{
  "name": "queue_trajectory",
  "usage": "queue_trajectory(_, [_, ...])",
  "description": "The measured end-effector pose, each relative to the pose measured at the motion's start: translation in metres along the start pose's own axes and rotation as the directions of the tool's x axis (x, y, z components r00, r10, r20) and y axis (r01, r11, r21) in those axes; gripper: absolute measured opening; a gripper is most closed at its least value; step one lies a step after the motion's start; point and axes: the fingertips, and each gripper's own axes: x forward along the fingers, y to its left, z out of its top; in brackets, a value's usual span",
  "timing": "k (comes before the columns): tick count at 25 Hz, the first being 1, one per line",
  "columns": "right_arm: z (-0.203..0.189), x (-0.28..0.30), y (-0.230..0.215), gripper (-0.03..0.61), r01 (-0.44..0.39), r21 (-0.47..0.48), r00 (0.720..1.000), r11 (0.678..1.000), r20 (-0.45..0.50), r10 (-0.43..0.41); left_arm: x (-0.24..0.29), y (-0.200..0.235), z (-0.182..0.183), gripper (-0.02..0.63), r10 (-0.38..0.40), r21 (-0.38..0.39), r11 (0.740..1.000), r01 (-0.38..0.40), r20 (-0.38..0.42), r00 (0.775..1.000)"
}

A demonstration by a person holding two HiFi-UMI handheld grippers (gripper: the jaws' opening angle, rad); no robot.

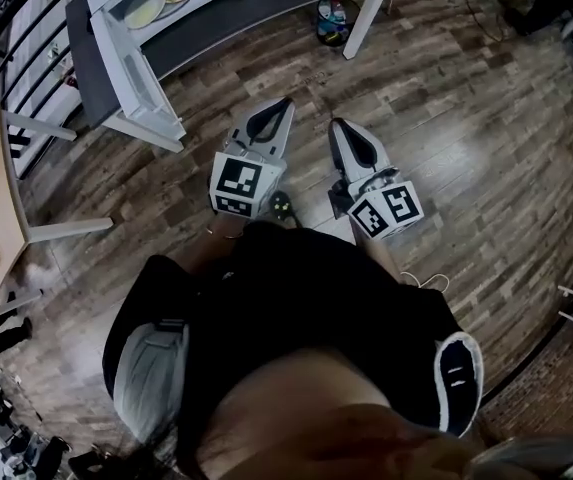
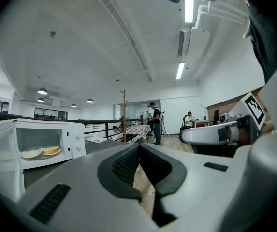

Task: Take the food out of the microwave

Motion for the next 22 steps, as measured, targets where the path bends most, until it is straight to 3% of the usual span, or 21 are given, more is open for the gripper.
queue_trajectory(8, [-0.001,0.036,-0.010,-0.002,-0.061,0.003,0.998,0.998,-0.029,0.061,0.016,0.029,0.005,0.007,0.046,0.001,0.999,-0.046,0.016,0.999])
queue_trajectory(13, [-0.004,0.054,-0.008,-0.002,-0.109,0.007,0.993,0.994,-0.051,0.109,0.013,0.042,0.004,0.008,0.077,-0.040,0.996,-0.076,0.021,0.997])
queue_trajectory(22, [-0.009,0.078,-0.002,-0.002,-0.213,0.034,0.972,0.977,-0.097,0.215,0.000,0.066,-0.001,0.008,0.202,-0.075,0.977,-0.201,0.002,0.979])
